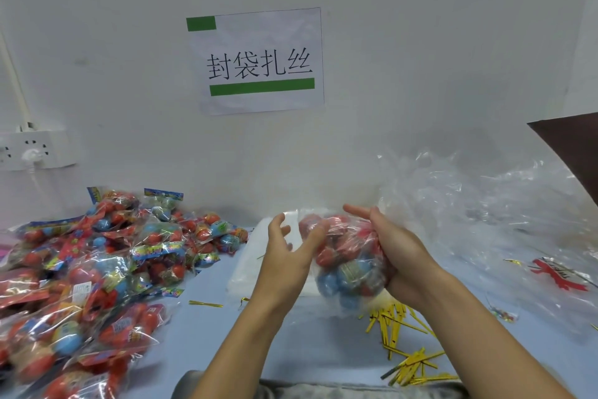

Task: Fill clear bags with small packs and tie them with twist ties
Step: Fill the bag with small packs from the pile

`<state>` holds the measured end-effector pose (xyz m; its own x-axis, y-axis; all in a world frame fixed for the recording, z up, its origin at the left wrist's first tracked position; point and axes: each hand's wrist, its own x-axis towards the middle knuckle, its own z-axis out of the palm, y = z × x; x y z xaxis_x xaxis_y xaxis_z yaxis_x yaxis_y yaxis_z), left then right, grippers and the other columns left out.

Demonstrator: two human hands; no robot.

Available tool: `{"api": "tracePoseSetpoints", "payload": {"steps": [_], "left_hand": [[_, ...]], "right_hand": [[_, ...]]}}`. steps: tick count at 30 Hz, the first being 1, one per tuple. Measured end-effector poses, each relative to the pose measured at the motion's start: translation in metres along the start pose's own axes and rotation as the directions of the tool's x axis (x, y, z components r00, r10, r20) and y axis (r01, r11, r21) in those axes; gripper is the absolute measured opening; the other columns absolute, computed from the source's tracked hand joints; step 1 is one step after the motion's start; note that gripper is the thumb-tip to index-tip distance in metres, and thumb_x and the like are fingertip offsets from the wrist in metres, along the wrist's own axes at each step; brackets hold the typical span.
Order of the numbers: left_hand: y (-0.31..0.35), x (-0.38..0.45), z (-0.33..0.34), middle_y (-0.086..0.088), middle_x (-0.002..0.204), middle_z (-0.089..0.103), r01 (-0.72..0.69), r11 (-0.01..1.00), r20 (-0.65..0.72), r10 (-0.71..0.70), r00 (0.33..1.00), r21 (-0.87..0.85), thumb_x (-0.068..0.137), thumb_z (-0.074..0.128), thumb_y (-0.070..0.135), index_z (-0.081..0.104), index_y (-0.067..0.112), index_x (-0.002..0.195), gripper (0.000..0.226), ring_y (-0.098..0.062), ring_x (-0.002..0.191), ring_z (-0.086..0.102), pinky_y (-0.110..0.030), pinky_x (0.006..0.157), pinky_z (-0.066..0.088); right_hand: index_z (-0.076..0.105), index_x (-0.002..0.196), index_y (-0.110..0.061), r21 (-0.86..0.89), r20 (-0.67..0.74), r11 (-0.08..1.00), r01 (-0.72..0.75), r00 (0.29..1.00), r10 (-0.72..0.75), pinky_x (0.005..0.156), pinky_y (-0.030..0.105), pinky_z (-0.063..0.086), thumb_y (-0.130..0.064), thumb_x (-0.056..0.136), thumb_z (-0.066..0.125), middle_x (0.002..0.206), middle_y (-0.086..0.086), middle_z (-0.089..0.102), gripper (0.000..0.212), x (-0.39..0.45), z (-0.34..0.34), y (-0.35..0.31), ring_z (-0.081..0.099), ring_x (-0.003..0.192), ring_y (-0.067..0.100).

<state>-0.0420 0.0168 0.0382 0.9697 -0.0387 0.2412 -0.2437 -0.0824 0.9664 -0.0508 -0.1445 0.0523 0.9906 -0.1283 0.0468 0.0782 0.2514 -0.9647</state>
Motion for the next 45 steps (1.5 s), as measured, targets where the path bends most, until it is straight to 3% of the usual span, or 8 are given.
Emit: {"api": "tracePoseSetpoints", "payload": {"steps": [7, 13, 21, 26, 30, 34, 37, 45], "left_hand": [[-0.008, 0.000, 0.006, -0.015, 0.121, 0.069, 0.117, 0.854, 0.173, -0.032, 0.984, -0.508, 0.080, 0.075, 0.036, 0.055, 0.026, 0.127, 0.052, -0.034, 0.108, 0.069, -0.052, 0.088, 0.057], [-0.004, 0.002, -0.015, -0.016, 0.112, 0.073, 0.418, 0.811, 0.353, -0.281, 0.892, -0.410, 0.082, 0.067, 0.051, 0.078, 0.015, 0.104, 0.044, -0.034, 0.100, 0.072, -0.045, 0.083, 0.059], [-0.007, 0.002, -0.026, -0.018, 0.108, 0.072, 0.659, 0.666, 0.597, -0.384, 0.705, -0.350, 0.083, 0.067, 0.051, 0.076, 0.003, 0.106, 0.054, -0.033, 0.090, 0.072, -0.041, 0.076, 0.059], [-0.017, 0.009, -0.020, -0.016, 0.123, 0.068, 0.530, 0.777, 0.462, -0.354, 0.813, -0.339, 0.091, 0.044, 0.068, 0.070, 0.019, 0.123, 0.064, -0.039, 0.101, 0.070, -0.045, 0.075, 0.058], [-0.018, 0.008, -0.010, -0.006, 0.119, 0.069, 0.177, 0.978, 0.286, -0.140, 0.948, -0.107, 0.104, 0.048, 0.027, 0.061, 0.047, 0.124, 0.031, -0.027, 0.096, 0.073, -0.038, 0.068, 0.060], [-0.027, 0.003, -0.013, 0.014, 0.140, 0.052, -0.074, 0.997, 0.468, 0.070, 0.881, -0.009, 0.085, 0.068, -0.002, 0.032, 0.067, 0.136, 0.093, -0.009, 0.121, 0.059, -0.033, 0.096, 0.055], [-0.027, 0.002, -0.007, 0.015, 0.141, 0.053, -0.189, 0.982, 0.517, 0.175, 0.838, -0.026, 0.073, 0.086, 0.007, 0.015, 0.051, 0.150, 0.114, -0.006, 0.127, 0.055, -0.028, 0.104, 0.048], [-0.028, 0.010, -0.015, -0.009, 0.121, 0.070, -0.078, 0.973, 0.302, 0.143, 0.942, -0.218, 0.074, 0.078, 0.052, 0.063, 0.020, 0.127, 0.064, -0.025, 0.116, 0.065, -0.042, 0.104, 0.048]], "right_hand": [[0.071, 0.116, -0.017, 0.139, 0.061, 0.989, -0.048, 0.997, 0.039, 0.081, 0.040, 0.060, -0.035, 0.109, 0.037, 0.109, 0.010, 0.077, 0.039, -0.004, 0.023, 0.010, 0.075, 0.095, 0.026], [0.069, 0.112, -0.055, -0.303, 0.110, 0.941, 0.150, 0.986, -0.122, 0.079, 0.020, 0.058, -0.047, 0.101, 0.044, 0.093, -0.024, 0.074, 0.029, -0.012, 0.028, 0.005, 0.071, 0.087, -0.002], [0.080, 0.104, -0.024, -0.409, 0.276, 0.881, 0.239, 0.952, -0.131, 0.090, 0.028, 0.058, -0.047, 0.089, 0.054, 0.107, -0.004, 0.078, 0.037, -0.025, 0.021, 0.000, 0.072, 0.103, 0.012], [0.078, 0.096, -0.020, -0.080, -0.081, 0.984, 0.156, 0.983, -0.163, 0.087, 0.039, 0.056, -0.027, 0.105, 0.042, 0.097, 0.002, 0.079, 0.038, -0.008, 0.021, 0.002, 0.074, 0.089, 0.022], [0.077, 0.094, -0.017, 0.194, -0.326, 0.979, 0.070, 0.945, -0.003, 0.072, 0.037, 0.057, -0.028, 0.108, 0.041, 0.082, 0.006, 0.075, 0.041, -0.002, 0.010, 0.002, 0.069, 0.070, 0.021], [0.075, 0.106, -0.014, 0.336, -0.341, 0.942, 0.029, 0.935, 0.093, 0.080, 0.045, 0.059, -0.026, 0.110, 0.036, 0.095, 0.008, 0.075, 0.041, 0.002, 0.009, 0.002, 0.071, 0.086, 0.026], [0.073, 0.105, -0.011, 0.360, -0.316, 0.933, -0.014, 0.939, 0.136, 0.072, 0.044, 0.059, -0.027, 0.108, 0.040, 0.098, 0.011, 0.075, 0.037, 0.001, 0.013, 0.006, 0.071, 0.087, 0.030], [0.055, 0.058, -0.017, -0.145, -0.293, 0.989, -0.025, 0.956, -0.019, 0.055, 0.030, 0.037, -0.025, 0.098, 0.052, 0.041, -0.008, 0.054, 0.041, -0.007, 0.028, 0.006, 0.049, 0.054, 0.020]]}}
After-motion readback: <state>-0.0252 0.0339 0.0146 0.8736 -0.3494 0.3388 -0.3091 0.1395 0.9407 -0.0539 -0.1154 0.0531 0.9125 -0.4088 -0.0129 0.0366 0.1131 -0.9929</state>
